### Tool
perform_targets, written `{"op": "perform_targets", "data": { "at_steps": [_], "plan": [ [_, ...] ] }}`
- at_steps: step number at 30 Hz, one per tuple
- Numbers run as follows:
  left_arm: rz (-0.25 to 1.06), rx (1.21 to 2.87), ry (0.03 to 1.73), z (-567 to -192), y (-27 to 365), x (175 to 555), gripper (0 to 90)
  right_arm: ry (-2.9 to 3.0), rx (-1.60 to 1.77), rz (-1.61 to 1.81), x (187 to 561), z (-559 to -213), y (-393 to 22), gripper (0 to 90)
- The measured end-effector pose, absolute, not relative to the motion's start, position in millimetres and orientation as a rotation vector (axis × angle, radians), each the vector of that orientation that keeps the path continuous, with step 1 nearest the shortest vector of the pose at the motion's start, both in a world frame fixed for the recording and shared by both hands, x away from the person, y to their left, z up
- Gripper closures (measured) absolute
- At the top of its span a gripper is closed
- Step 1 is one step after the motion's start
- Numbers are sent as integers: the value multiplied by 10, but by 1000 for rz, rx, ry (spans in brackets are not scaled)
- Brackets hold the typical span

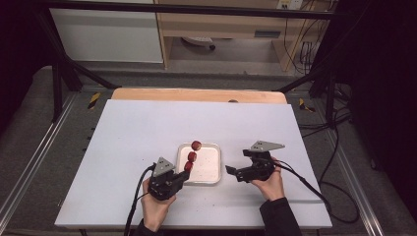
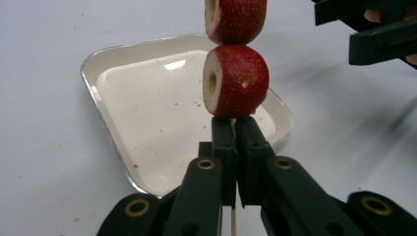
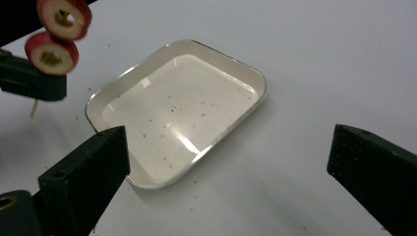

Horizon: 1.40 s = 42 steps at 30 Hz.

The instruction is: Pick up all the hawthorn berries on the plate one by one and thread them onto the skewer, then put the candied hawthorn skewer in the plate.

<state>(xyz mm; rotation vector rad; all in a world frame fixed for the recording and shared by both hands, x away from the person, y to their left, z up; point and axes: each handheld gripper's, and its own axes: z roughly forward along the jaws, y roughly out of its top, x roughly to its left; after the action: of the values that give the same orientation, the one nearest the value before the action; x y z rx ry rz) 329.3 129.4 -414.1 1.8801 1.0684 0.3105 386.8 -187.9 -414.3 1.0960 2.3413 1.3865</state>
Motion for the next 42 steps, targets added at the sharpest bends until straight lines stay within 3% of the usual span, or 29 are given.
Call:
{"op": "perform_targets", "data": {
  "at_steps": [20, 42],
  "plan": [
    [341, 2033, 1053, -3995, 1275, 3620, 879, 2385, 1077, 1273, 3625, -4461, -2375, 5],
    [333, 2298, 1176, -4200, 894, 3862, 880, 2406, 1076, 1257, 3529, -4530, -2476, 5]
  ]
}}
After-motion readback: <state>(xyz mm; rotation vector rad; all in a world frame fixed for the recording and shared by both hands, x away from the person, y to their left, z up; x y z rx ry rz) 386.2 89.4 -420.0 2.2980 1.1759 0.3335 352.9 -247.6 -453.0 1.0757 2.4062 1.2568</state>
